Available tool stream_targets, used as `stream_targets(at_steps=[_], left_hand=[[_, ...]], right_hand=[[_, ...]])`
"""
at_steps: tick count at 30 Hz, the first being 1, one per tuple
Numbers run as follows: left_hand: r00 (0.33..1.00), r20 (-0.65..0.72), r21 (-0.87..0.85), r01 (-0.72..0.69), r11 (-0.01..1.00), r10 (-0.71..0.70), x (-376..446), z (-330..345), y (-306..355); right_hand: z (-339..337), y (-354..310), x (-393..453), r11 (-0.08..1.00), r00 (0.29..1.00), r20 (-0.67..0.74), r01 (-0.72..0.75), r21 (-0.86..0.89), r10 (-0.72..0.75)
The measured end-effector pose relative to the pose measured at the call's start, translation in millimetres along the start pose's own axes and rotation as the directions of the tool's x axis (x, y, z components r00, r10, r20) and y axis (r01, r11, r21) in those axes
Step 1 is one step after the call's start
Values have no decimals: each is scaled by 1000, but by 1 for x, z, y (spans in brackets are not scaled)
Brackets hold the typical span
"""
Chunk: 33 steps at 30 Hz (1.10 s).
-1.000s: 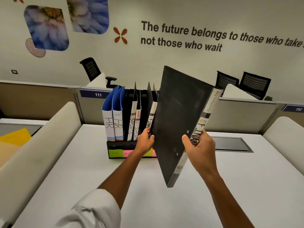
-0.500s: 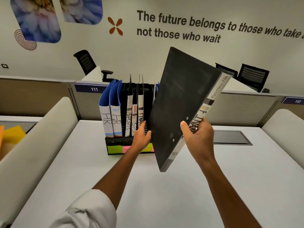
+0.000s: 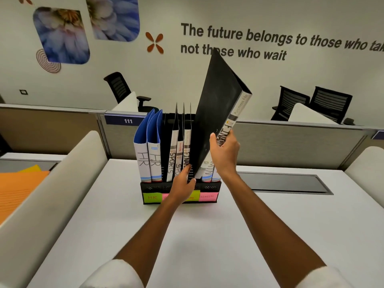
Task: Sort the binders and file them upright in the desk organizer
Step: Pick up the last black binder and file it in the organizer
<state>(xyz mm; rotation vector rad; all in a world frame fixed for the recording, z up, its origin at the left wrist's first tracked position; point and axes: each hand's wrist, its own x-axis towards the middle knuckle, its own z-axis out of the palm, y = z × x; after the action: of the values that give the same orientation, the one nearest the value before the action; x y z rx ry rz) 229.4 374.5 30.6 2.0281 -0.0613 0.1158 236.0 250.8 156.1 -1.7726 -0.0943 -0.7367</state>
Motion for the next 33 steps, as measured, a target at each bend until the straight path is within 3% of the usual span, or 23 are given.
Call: stream_targets(at_steps=[7,12,23,33], left_hand=[[1000,24,101,13,995,-16,-13,-7,-27],[999,11,186,43,982,-46,-26,-15,-54],[997,-8,354,-69,933,77,-44,-13,-79],[997,35,450,-72,890,63,-46,-10,-85]], right_hand=[[37,41,-12,999,1000,-14,9,-47,-9],[53,55,-23,980,989,13,150,-131,-150],[68,88,-40,984,989,144,-13,-180,39],[67,110,-55,958,970,206,-65,-281,126]])
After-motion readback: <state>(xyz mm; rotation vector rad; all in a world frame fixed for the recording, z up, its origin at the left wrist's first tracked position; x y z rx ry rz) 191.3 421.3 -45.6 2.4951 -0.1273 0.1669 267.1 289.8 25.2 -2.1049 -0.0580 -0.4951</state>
